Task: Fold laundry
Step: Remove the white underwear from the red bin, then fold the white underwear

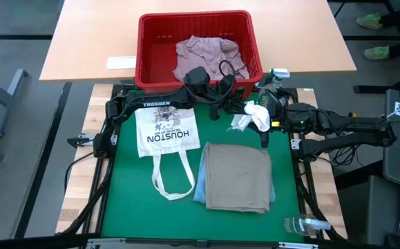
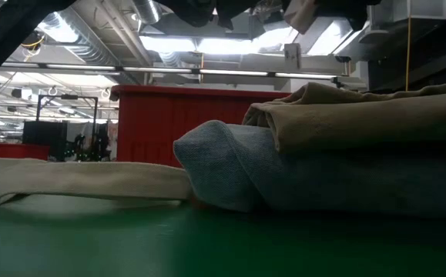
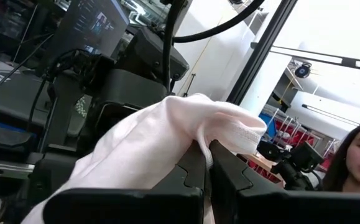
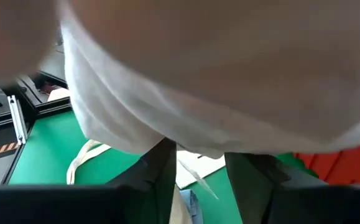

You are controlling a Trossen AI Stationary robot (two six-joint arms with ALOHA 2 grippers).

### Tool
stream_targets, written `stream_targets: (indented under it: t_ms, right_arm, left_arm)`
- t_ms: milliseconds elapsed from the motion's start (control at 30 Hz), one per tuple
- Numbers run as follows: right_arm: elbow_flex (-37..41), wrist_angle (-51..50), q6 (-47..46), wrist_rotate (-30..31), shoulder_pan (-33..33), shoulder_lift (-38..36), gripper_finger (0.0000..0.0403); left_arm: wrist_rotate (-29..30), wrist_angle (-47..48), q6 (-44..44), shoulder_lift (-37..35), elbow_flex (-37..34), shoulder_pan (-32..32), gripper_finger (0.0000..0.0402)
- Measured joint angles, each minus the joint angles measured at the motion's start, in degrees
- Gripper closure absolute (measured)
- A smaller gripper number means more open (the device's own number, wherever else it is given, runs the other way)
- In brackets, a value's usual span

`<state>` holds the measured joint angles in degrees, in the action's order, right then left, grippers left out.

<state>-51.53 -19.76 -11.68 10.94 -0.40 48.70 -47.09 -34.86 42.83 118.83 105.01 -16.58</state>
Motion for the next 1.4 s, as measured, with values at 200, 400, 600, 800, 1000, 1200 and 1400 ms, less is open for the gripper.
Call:
stream_targets:
  t_ms: [200,400,600,800,1000,1200,1400]
  right_arm:
    - [0.00,-0.15,1.02,0.02,0.00,0.20,0.0361]
    - [0.00,-2.30,1.60,-0.02,0.00,-0.13,0.0378]
    - [0.00,-10.16,1.54,-3.13,0.00,-2.32,0.0396]
    - [-0.07,-15.75,0.80,-14.22,0.05,-3.71,0.0391]
    - [-0.07,-23.90,1.44,-29.79,0.07,-3.60,0.0393]
    - [-0.07,-34.64,2.97,-38.89,0.07,-3.54,0.0397]
    - [-0.07,-40.61,2.99,-39.77,0.07,-3.54,0.0392]
  left_arm:
    - [-1.85,0.35,0.01,0.02,-0.02,0.02,0.0402]
    - [-8.39,3.54,0.04,0.04,-0.02,0.28,0.0401]
    - [-18.63,9.81,0.02,0.04,-0.07,1.82,0.0379]
    - [-20.67,19.63,-6.08,0.04,-0.07,5.27,0.0343]
    - [-19.75,32.81,-14.30,0.04,-0.07,9.36,0.0294]
    - [-18.42,41.46,-19.81,0.04,-0.07,11.81,0.0263]
    - [-6.54,52.49,-27.17,0.04,-0.07,13.86,0.0265]
